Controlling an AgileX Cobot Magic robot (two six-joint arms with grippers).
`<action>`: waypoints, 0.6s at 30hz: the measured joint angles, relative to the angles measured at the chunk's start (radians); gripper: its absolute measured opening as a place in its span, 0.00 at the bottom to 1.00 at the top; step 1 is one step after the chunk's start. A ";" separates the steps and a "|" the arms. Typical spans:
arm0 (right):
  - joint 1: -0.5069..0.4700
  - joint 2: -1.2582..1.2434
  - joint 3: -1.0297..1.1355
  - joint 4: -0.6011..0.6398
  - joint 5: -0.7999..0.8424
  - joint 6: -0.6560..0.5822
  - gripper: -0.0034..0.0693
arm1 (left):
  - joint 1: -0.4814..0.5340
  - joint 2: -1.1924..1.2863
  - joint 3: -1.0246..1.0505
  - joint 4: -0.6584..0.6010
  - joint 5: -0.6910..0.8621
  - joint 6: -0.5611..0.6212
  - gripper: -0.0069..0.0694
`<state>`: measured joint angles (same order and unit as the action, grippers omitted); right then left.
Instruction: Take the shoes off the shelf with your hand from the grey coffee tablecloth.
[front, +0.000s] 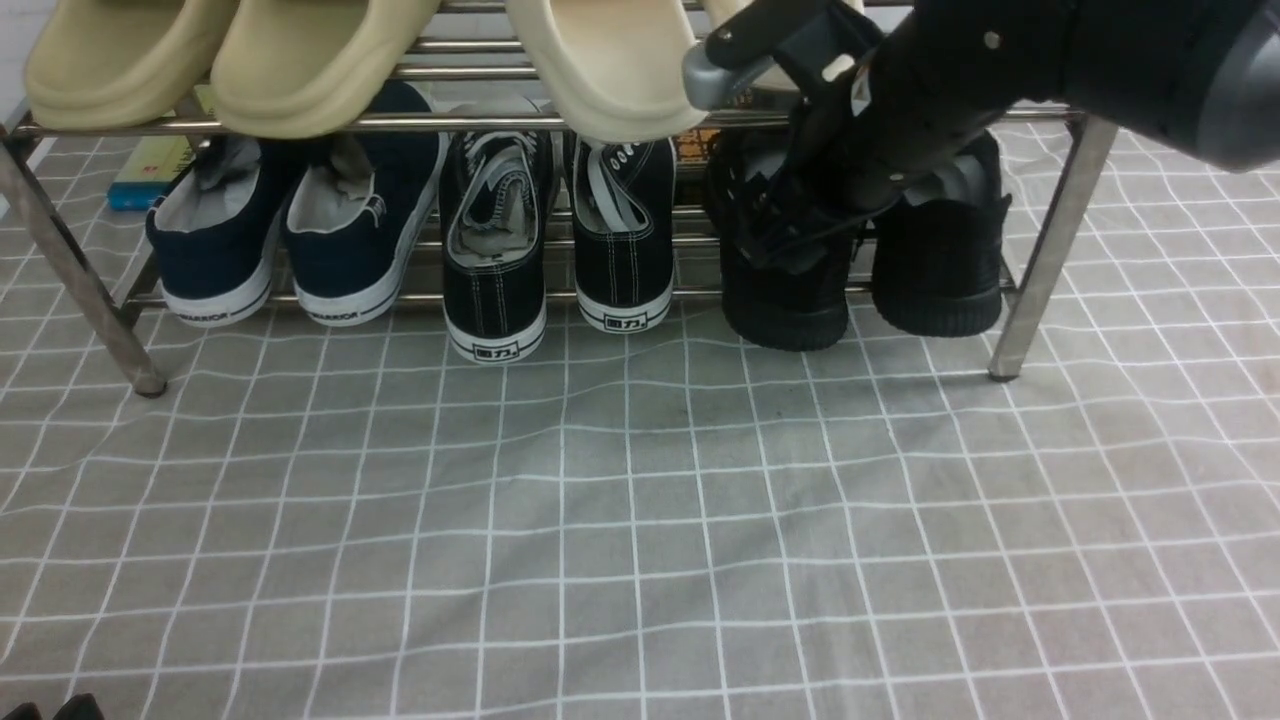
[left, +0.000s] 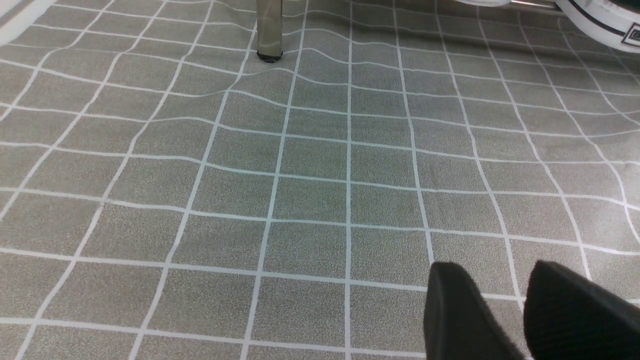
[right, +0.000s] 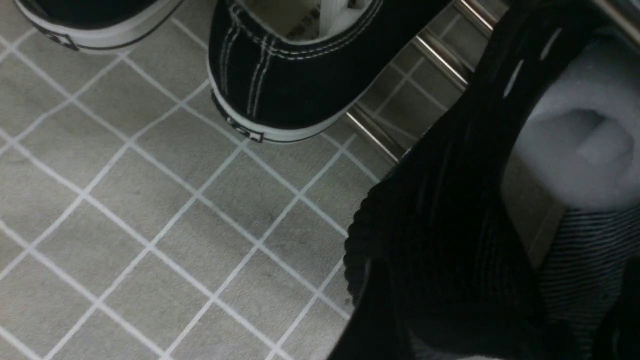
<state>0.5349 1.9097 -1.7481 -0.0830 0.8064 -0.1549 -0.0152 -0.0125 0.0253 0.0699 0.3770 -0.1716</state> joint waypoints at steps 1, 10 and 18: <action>0.000 0.008 -0.001 -0.013 -0.005 0.000 0.86 | 0.000 0.000 0.000 0.000 0.000 0.000 0.41; 0.000 0.079 -0.005 -0.060 -0.030 0.000 0.86 | 0.000 0.000 0.000 0.000 0.000 0.000 0.41; 0.000 0.109 -0.007 -0.062 -0.036 0.000 0.64 | 0.000 0.000 0.000 0.000 0.000 0.000 0.41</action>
<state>0.5349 2.0184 -1.7554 -0.1447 0.7705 -0.1549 -0.0152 -0.0125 0.0253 0.0699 0.3770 -0.1716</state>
